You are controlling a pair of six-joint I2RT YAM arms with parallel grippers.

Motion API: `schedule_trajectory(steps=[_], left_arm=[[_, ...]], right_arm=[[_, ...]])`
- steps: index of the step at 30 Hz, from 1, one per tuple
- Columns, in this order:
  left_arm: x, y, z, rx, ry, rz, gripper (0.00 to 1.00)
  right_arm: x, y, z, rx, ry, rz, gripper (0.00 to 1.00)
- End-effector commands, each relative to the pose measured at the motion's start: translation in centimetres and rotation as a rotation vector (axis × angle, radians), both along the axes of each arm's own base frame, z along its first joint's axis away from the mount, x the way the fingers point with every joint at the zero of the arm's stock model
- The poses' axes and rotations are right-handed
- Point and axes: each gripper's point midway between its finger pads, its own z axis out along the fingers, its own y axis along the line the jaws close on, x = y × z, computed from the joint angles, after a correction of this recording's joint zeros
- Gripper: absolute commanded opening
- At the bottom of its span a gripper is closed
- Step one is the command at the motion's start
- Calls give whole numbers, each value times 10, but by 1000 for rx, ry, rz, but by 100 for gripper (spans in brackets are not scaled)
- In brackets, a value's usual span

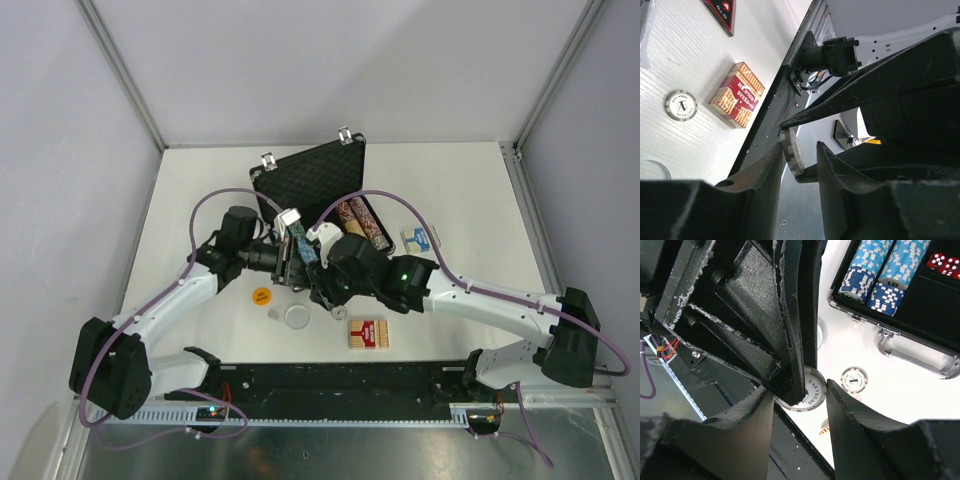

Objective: Pack up texas hold em set

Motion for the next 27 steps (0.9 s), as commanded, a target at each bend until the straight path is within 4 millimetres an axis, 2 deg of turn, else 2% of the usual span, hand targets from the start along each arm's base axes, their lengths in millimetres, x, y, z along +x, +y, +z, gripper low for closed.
schedule_trajectory(steps=[1, 5, 9, 12, 23, 27], left_arm=[[-23, -2, 15, -60, -10, -102, 35], [-24, -2, 17, -68, -12, -112, 30], [-25, -2, 18, -70, -11, -116, 46], [-26, -1, 17, -68, -9, -118, 51], [-30, 1, 15, -67, -20, -123, 52], [-32, 2, 15, -70, -34, -126, 57]], right_arm=[[18, 10, 21, 47, -58, -35, 30], [19, 10, 18, 38, -57, -35, 30], [21, 10, 15, 31, -58, -42, 30], [22, 10, 14, 26, -60, -45, 30], [25, 6, 3, -9, -42, -59, 29], [25, 6, -1, -17, -30, -55, 30]])
